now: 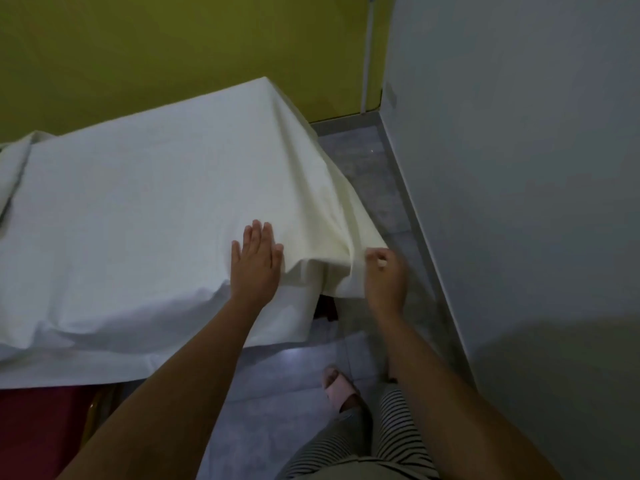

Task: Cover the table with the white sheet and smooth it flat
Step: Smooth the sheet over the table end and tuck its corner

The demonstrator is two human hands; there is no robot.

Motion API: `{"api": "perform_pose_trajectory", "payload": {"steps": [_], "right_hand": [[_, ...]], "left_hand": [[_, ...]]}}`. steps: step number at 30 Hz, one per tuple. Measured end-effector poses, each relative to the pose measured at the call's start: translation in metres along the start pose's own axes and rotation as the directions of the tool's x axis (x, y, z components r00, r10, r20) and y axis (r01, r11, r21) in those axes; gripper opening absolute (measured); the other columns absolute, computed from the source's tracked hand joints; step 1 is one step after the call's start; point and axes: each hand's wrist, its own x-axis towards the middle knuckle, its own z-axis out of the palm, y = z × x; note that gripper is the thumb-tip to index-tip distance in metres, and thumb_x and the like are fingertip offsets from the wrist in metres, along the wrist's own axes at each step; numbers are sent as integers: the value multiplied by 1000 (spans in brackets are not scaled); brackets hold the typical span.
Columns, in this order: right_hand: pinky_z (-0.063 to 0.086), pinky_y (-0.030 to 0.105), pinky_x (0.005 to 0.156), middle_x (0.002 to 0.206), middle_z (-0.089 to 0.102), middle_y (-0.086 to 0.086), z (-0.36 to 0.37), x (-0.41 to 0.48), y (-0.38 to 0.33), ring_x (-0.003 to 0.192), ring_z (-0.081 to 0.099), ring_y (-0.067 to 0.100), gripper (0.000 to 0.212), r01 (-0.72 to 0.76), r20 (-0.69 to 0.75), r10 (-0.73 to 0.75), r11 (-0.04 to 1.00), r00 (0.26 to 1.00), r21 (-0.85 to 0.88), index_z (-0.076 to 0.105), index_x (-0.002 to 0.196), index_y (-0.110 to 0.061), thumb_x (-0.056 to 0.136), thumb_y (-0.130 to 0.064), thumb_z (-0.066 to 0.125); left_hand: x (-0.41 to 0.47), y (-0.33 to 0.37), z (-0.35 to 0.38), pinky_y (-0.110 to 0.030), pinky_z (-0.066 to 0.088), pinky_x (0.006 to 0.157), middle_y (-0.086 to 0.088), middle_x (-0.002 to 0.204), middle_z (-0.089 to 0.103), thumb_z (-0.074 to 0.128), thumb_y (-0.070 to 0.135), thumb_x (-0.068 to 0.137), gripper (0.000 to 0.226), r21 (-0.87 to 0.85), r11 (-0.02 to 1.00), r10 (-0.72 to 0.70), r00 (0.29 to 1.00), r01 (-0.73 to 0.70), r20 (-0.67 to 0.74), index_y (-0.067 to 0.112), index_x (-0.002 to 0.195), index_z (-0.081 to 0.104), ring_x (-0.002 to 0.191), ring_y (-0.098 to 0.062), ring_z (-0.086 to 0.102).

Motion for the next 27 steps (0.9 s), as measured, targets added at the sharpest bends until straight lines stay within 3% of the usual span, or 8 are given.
{"api": "perform_pose_trajectory", "payload": {"steps": [3, 5, 10, 14, 18, 22, 24, 27], "right_hand": [[45, 39, 92, 117, 63, 4, 25, -1, -8, 109, 55, 28, 31, 127, 178, -84, 961, 980, -247, 65, 113, -20, 88, -36, 57], [45, 41, 92, 109, 67, 6, 27, 7, -6, 105, 58, 30, 18, 105, 174, -44, 926, 984, -362, 67, 99, -24, 88, -24, 53], [34, 39, 91, 109, 64, 10, -10, 34, -19, 105, 56, 31, 17, 22, -241, -89, 963, 966, -270, 63, 98, -17, 92, -16, 48], [41, 41, 87, 119, 57, 13, -3, 31, -27, 108, 54, 35, 25, 139, -325, -202, 968, 924, -207, 61, 110, -12, 89, -11, 48], [35, 49, 103, 142, 40, 15, 12, 32, 2, 129, 41, 36, 41, 1, 86, 48, 868, 995, -497, 48, 135, -18, 95, -29, 44], [39, 46, 104, 140, 48, 16, 28, 37, 22, 126, 46, 36, 48, 56, 435, 313, 756, 844, -652, 49, 133, -10, 94, -35, 38], [49, 33, 88, 125, 59, 20, 26, 37, 13, 112, 58, 34, 40, 61, 510, 332, 791, 794, -609, 57, 123, 0, 91, -21, 46], [47, 24, 54, 89, 62, 18, 14, 33, -2, 69, 61, 24, 19, -178, 589, 389, 906, 709, -384, 63, 98, 1, 87, -6, 49]], "left_hand": [[-3, -1, 1, -40, -6, 118, -5, 160, -2, 19, 49, 99, 64, -33, 999, -4, 1000, 5, 30, 14, 152, 5, 148, -18, -5], [-4, -4, 1, -39, -8, 117, -3, 160, -5, 17, 56, 95, 71, -35, 999, 10, 999, -8, 49, 17, 152, 1, 147, -15, -9], [-6, -7, 1, -38, -8, 118, -1, 160, -6, 11, 60, 92, 74, -17, 1000, 25, 999, -24, 44, 18, 151, -1, 147, -13, -10], [-6, -6, 1, -37, -8, 118, -1, 160, -4, 14, 56, 95, 69, -19, 999, 26, 999, -25, 30, 18, 152, 2, 147, -13, -9], [-7, -6, 1, -38, -7, 118, -1, 160, -3, 19, 52, 97, 66, -41, 999, 26, 999, -25, 21, 18, 152, 3, 147, -13, -8], [-10, -7, 2, -37, -8, 118, -1, 160, -4, 13, 59, 95, 70, -25, 999, 31, 999, -30, 28, 18, 152, 2, 147, -13, -8], [-10, -9, 2, -37, -8, 117, -1, 160, -4, 9, 61, 94, 72, -19, 999, 37, 999, -37, 24, 19, 151, 2, 147, -14, -8], [-12, -12, 3, -38, -7, 118, -2, 160, -3, 13, 55, 97, 66, -17, 999, 42, 999, -42, 18, 19, 151, 2, 147, -14, -8]]}}
